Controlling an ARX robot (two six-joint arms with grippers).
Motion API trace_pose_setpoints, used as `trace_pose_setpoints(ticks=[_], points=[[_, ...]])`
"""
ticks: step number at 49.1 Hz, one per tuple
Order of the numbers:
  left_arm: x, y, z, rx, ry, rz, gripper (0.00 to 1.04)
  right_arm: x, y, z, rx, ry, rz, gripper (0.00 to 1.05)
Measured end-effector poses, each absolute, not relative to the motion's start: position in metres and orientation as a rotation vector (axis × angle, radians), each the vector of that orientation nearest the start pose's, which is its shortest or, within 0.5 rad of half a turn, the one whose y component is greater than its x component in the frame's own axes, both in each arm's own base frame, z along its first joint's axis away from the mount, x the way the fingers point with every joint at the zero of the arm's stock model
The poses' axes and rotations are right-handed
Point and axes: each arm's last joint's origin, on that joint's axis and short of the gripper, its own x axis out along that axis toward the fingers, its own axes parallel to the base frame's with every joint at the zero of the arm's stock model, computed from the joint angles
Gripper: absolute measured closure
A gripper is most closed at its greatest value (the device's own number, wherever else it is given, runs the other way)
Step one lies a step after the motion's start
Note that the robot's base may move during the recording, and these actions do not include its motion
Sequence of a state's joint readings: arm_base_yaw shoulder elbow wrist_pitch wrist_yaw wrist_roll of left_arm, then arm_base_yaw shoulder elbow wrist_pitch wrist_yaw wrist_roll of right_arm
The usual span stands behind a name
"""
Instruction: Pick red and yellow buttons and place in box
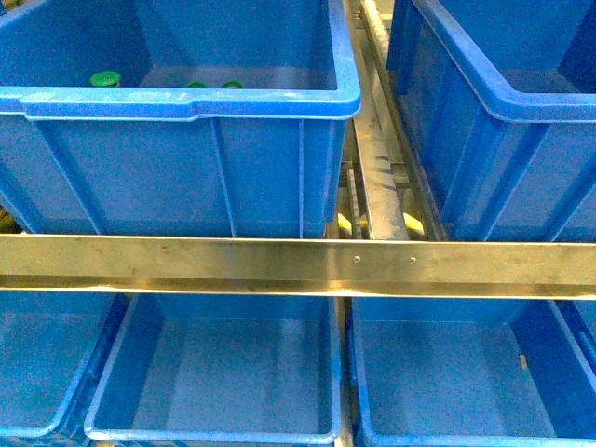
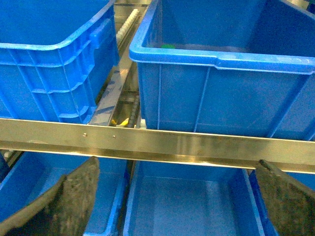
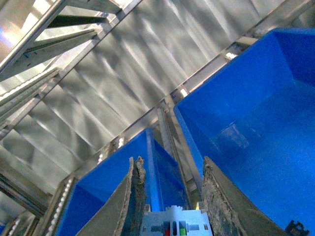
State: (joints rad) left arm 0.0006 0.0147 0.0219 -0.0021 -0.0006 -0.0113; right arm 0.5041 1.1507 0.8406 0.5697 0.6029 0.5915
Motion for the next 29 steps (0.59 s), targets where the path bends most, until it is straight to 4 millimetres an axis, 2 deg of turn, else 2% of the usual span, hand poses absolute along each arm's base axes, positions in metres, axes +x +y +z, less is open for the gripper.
trace_pose_setpoints(ticks=[12,24,29], points=[[0.097,0.0,0.17,-0.009,-0.005,0.001,0.08,0.227,0.11,0.351,0.706,-0.265,-0.031,0.8],[0.097,0.0,0.17,-0.009,-0.005,0.003,0.08,0.228,0.107,0.337,0.741,-0.229,-0.038,0.8],[0.097,0.0,0.17,-0.009,-0.005,0.003,0.08,0.232,0.1,0.336,0.75,-0.238,-0.07,0.8]])
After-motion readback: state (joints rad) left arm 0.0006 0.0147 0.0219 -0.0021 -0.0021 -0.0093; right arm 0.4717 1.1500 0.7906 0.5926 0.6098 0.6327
